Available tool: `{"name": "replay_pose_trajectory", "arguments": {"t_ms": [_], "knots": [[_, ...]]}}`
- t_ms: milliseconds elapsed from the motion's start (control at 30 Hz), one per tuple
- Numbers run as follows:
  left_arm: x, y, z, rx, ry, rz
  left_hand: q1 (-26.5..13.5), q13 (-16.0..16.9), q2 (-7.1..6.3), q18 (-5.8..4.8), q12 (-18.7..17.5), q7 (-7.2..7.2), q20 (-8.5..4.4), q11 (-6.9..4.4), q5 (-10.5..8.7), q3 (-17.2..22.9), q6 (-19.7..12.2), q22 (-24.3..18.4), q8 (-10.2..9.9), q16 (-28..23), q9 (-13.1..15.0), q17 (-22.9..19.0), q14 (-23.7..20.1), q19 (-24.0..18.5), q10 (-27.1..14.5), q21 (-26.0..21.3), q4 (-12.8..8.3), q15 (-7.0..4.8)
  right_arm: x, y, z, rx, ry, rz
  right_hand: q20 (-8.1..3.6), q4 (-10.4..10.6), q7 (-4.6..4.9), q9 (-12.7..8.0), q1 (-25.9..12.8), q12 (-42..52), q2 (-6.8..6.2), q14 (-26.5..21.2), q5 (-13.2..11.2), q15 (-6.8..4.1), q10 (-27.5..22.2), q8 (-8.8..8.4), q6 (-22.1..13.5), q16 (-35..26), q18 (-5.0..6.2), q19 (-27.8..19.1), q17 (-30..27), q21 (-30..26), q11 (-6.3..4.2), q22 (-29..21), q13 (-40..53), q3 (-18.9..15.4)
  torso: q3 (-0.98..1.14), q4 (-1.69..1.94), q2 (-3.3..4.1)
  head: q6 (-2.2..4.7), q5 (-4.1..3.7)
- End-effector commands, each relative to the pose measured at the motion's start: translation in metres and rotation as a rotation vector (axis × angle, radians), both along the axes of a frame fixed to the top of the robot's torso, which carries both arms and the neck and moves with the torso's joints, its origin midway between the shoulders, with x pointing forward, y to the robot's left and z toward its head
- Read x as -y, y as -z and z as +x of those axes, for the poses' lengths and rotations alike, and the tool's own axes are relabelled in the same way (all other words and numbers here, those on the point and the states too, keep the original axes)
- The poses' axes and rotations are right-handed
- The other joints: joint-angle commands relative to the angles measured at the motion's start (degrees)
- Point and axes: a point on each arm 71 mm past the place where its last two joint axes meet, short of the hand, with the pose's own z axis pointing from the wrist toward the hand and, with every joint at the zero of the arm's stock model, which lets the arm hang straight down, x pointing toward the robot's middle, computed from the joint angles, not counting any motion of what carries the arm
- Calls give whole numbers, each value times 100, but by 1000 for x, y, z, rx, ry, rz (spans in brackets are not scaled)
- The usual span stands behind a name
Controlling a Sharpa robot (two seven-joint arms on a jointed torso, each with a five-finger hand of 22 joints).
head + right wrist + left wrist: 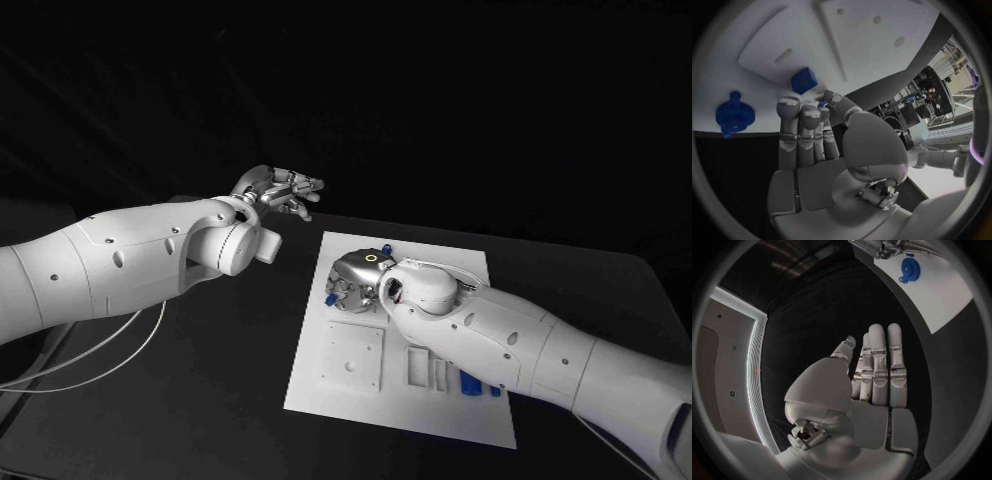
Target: Assemble the parts on the task board
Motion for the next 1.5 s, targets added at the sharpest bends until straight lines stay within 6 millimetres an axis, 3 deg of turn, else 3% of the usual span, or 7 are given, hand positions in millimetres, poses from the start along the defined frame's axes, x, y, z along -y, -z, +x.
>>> {"name": "replay_pose_trajectory", "arguments": {"t_ms": [33,267,633,833,1033,1300,1500], "knots": [[2,-2,0,11,2,-8,-49,-2,-26,-9,-24,11,16,25,13,-2,25,-19,-6,-19,-5,15,53,32,22,-6,47,8,2,7,-1,-18,4,-33,32,3,12,6,-43,37,21,21,20,39,1,-18,125,2,-15,303,-3,-28,58,312,11,-46,4,0,0,-5,8],[2,-2,0,9,2,-8,-49,-2,-32,-8,-27,15,17,28,9,-4,18,-24,-8,-25,-6,18,50,31,16,-5,48,10,4,7,0,-12,17,-32,37,-3,-11,14,-41,44,52,17,-7,37,-11,-18,297,5,-1,303,-1,-21,56,313,10,-60,5,-6,0,-11,4],[2,-1,1,6,4,-7,-44,-2,-34,-8,-31,15,19,30,9,-4,17,-35,-7,-35,-5,22,48,28,9,-5,50,12,4,6,-1,-1,16,-10,15,34,-70,21,-50,57,152,16,-342,14,-14,-18,534,-1,-20,303,1,-29,25,301,16,17,1,-1,-2,-15,-6],[1,-1,1,5,2,-7,-43,-2,-38,-7,-35,17,21,33,6,-6,15,-43,-7,-42,-5,27,47,27,1,-4,52,14,4,6,-1,10,17,-3,-8,33,-99,22,3,58,303,10,-942,-8,-21,-18,714,-4,-34,302,7,-27,7,299,21,428,-5,0,0,-18,-12],[1,-2,1,5,-1,-6,-43,-2,-38,-7,-35,17,21,33,6,-6,15,-43,-7,-42,-5,27,47,27,1,-4,52,14,3,6,-1,24,19,-4,-6,57,-100,25,-14,59,324,15,-1221,-5,-15,-17,780,-2,-34,299,14,-17,1,315,24,802,-6,5,-1,-28,-20],[0,-2,1,4,-2,-5,-43,-1,-38,-7,-35,18,23,34,7,-7,12,-55,-7,-52,-5,33,46,23,1,-4,61,15,2,8,-2,32,18,-12,-9,175,-102,26,-55,47,368,12,-1370,-8,-27,-15,775,-8,-36,297,15,-25,-2,325,24,988,-10,1,0,-27,-20],[0,-3,1,4,-3,-5,-49,-3,-40,-6,-41,18,24,37,5,-11,10,-60,-7,-55,-5,36,47,24,-9,-3,69,17,2,11,-3,24,15,-28,-4,240,-99,25,-67,7,308,8,-1361,-2,-50,-17,756,-28,-33,296,4,-72,2,318,-10,1077,-9,3,0,-35,-20]]}}
